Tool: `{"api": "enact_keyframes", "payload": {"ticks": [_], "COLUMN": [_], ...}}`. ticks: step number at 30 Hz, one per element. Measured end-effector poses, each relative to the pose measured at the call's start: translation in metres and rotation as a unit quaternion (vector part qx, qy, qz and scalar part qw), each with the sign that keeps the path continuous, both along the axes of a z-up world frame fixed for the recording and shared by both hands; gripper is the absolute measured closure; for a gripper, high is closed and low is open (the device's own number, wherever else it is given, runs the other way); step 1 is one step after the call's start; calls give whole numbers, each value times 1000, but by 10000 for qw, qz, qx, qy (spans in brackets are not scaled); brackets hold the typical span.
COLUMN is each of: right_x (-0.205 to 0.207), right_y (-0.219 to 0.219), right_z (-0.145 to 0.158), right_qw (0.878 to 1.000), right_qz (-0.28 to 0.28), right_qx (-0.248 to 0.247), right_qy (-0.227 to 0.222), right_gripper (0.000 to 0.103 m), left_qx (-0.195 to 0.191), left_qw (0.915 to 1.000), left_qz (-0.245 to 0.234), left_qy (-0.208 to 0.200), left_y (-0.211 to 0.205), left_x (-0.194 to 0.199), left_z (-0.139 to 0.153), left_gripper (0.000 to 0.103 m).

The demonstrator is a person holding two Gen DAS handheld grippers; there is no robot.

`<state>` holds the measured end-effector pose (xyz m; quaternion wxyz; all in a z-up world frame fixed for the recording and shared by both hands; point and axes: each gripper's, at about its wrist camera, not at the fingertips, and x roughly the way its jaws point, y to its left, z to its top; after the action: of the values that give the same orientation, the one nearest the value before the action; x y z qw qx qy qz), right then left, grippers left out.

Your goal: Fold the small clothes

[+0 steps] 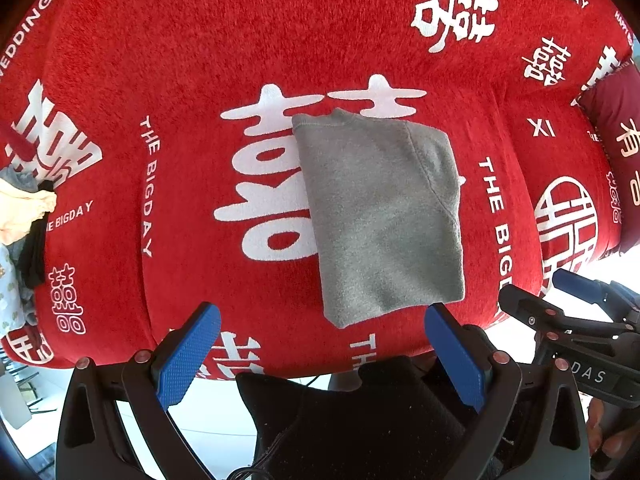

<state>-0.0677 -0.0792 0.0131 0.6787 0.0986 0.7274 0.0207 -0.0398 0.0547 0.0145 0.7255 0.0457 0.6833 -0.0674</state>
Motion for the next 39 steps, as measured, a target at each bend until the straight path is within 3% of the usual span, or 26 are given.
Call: {"api": "enact_keyframes", "payload": {"ticks": [39], "right_x": [2], "right_y": [3], "right_z": [-1], "right_qw": [9994], "right_qz": [204], "right_qx": [-279], "right_qy": [14], "right_gripper": [17], "left_qx": [41], "left_qw": [10000], "left_qz": [47], "left_qy": [-3], "left_y": [4], "left_x": [-1], "left_z": [-12], "left_gripper": [1]}}
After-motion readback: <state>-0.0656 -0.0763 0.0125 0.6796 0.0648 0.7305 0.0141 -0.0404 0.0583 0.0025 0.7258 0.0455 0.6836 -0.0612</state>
